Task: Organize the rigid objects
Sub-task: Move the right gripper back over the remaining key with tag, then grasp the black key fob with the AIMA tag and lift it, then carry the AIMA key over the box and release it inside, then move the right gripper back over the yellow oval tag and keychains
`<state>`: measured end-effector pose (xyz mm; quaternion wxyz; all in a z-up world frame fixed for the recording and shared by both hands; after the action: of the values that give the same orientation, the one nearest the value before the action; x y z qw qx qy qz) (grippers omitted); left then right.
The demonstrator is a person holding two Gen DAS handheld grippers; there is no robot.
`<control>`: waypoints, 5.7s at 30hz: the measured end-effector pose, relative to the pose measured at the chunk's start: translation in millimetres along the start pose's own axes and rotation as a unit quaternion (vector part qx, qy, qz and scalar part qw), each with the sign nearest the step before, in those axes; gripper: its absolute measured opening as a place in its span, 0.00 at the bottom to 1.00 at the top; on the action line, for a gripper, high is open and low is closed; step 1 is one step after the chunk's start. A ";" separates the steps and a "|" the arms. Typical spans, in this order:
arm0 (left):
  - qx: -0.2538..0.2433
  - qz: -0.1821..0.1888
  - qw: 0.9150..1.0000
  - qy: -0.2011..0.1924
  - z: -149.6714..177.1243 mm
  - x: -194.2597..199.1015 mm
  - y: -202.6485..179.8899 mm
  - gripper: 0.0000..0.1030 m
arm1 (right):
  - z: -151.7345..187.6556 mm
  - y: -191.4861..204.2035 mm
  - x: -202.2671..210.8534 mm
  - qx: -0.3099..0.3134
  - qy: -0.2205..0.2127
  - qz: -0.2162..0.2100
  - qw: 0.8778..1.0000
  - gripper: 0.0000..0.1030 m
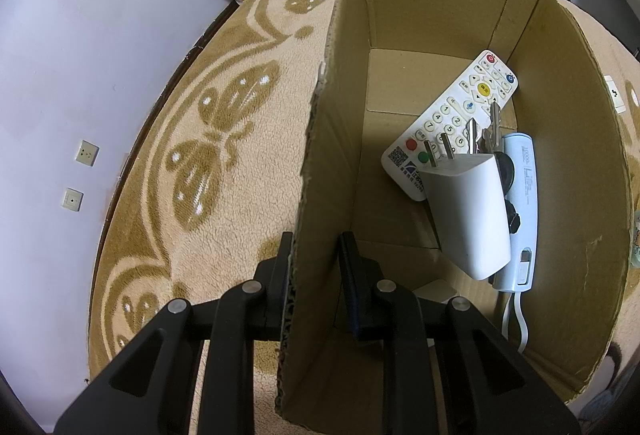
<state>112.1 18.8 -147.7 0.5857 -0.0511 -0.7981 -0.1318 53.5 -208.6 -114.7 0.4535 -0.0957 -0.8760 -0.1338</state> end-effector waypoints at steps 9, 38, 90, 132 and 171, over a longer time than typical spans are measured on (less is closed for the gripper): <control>-0.001 0.000 1.000 0.000 -0.2 0.1 0.0 0.21 | 29.9 4.7 -10.4 0.033 0.042 0.004 0.999 0.83; -0.001 0.002 1.000 0.001 0.6 0.3 1.0 0.19 | 84.8 14.7 -52.4 0.068 0.159 0.027 0.985 0.28; 0.000 -0.001 1.000 0.006 1.4 -0.7 -0.2 0.20 | -19.7 13.1 24.1 -0.029 -0.066 -0.010 0.997 0.28; -0.004 -0.002 1.000 0.009 2.1 -3.2 1.8 0.20 | -9.0 93.2 14.5 0.053 -0.065 -0.062 0.995 0.28; -0.006 -0.002 1.000 0.010 3.0 -4.2 -0.1 0.21 | 38.6 -1.4 22.4 -0.003 -0.001 0.060 0.998 1.00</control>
<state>110.6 19.8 -152.5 0.5932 -0.0510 -0.7915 -0.1382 10.6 -196.4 -117.9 0.4596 -0.1495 -0.8687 -0.1089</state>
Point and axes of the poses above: each gripper's, at about its wrist camera, not at the fingertips, and x roughly against the way its jaws point, y to its left, z to its underside, the point moved 3 cm from there along -x, roughly the way its jaws point, and after that the axes turned 8 degrees about z, right-handed, at the moved point
